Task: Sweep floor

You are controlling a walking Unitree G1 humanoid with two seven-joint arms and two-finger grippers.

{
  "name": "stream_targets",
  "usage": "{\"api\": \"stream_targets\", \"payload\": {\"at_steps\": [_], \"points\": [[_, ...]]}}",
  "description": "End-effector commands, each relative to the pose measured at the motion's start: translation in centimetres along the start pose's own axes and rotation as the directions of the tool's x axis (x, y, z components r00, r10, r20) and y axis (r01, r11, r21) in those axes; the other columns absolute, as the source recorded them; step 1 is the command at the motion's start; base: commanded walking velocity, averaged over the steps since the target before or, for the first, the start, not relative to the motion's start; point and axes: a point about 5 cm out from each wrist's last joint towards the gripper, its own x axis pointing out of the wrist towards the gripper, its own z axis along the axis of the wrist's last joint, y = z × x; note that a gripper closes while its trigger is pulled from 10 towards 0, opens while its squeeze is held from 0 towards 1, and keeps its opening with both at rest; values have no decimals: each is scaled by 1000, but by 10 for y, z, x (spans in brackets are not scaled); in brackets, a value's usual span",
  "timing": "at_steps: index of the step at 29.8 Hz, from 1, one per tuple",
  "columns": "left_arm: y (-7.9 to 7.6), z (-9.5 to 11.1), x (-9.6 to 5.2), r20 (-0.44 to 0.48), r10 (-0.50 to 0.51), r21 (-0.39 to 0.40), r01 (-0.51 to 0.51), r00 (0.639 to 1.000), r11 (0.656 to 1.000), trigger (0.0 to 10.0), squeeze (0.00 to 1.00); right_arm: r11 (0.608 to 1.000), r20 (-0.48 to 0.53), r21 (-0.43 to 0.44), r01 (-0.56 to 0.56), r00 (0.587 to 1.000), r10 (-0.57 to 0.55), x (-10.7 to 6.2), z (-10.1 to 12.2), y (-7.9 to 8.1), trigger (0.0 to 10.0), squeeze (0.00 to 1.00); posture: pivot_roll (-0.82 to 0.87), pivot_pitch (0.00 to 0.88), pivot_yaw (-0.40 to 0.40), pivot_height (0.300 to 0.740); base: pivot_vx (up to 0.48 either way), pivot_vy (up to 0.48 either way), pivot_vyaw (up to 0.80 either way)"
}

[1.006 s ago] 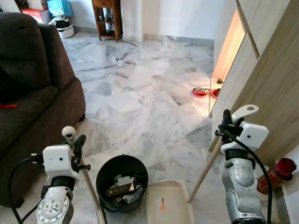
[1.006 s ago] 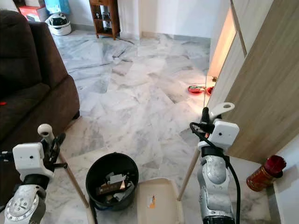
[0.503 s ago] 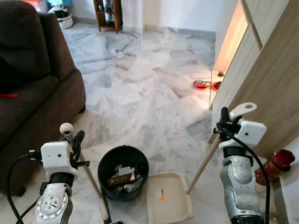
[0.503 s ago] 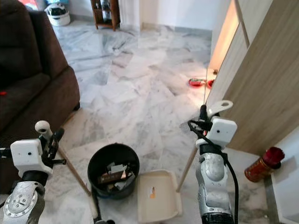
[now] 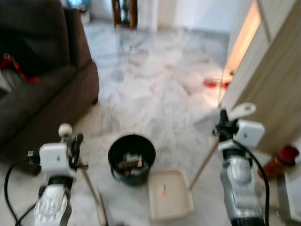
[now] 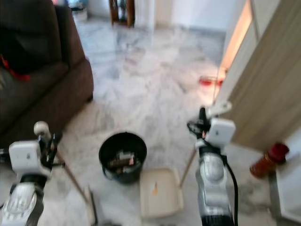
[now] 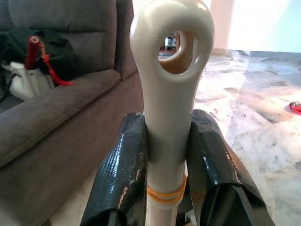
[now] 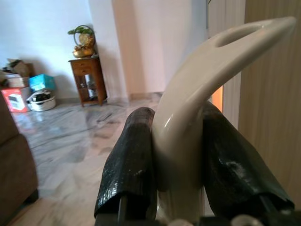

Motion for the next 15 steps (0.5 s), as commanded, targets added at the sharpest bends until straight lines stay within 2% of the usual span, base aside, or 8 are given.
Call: {"api": "stream_targets", "payload": {"at_steps": [1,6,11,13,15], "points": [[-1,4,0,23,-2,7,2,1000,1000,10000,0,1000,36,12,3,999,-3,2,7,-1,10000,0,21,85,23,740,-300,0,0],[-3,3,0,24,-8,-1,8,1000,1000,10000,0,1000,41,5,5,999,-5,3,7,-3,10000,0,19,65,29,740,-305,0,0],[-2,2,1,14,-24,10,24,1000,1000,10000,0,1000,34,10,21,999,-22,2,7,-2,10000,0,11,51,40,740,0,0,0],[-1,2,3,15,-22,10,22,1000,1000,10000,0,999,25,39,29,999,-30,2,5,-2,10000,0,10,45,43,740,0,0,-241],[-1,3,4,20,-22,8,22,1000,1000,10000,0,1000,27,18,20,999,-20,1,5,-3,10000,0,10,45,43,740,0,0,0]]}}
